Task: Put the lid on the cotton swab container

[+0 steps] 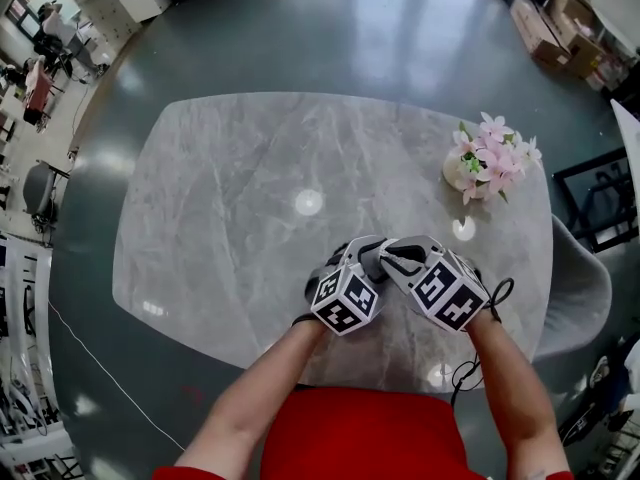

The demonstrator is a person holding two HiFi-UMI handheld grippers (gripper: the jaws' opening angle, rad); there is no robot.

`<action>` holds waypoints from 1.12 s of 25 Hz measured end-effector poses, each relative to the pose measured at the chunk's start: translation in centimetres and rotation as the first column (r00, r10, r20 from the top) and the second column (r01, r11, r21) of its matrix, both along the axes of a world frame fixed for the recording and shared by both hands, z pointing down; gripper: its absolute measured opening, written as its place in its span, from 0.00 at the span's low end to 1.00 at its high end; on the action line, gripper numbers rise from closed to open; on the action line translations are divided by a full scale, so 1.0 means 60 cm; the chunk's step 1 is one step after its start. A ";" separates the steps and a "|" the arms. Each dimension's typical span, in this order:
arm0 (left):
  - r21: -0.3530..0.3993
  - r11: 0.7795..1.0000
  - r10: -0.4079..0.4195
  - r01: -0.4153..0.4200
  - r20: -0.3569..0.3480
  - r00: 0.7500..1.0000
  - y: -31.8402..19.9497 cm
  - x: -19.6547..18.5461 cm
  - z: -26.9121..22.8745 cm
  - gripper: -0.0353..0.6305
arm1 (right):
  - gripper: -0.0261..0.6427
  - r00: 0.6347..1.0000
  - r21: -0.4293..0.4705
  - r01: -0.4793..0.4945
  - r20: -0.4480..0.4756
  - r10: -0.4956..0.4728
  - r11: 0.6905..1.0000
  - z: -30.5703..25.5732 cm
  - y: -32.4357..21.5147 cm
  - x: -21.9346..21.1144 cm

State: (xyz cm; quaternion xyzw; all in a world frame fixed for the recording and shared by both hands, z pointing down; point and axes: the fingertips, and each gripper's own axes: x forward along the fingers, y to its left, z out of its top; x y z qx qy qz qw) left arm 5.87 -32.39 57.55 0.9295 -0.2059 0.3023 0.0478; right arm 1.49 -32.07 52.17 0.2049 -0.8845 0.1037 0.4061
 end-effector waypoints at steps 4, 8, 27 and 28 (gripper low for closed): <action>0.000 1.000 -0.010 0.010 -0.023 1.000 0.002 -0.001 -0.005 0.50 | 0.10 0.997 -0.040 -0.048 0.064 0.050 0.998 -0.001 -0.002 0.006; -0.004 0.999 -0.034 0.034 -0.068 0.997 0.001 -0.009 -0.018 0.54 | 0.19 0.987 -0.070 -0.078 0.134 0.086 0.995 -0.004 -0.005 0.010; 0.083 0.965 -0.173 0.248 -0.509 0.843 0.047 -0.082 -0.329 0.39 | 0.19 0.740 0.191 -0.387 0.648 0.180 0.902 -0.265 0.038 0.105; 0.087 0.962 -0.179 0.260 -0.521 0.835 0.052 -0.087 -0.345 0.35 | 0.19 0.725 0.196 -0.401 0.665 0.179 0.895 -0.277 0.046 0.110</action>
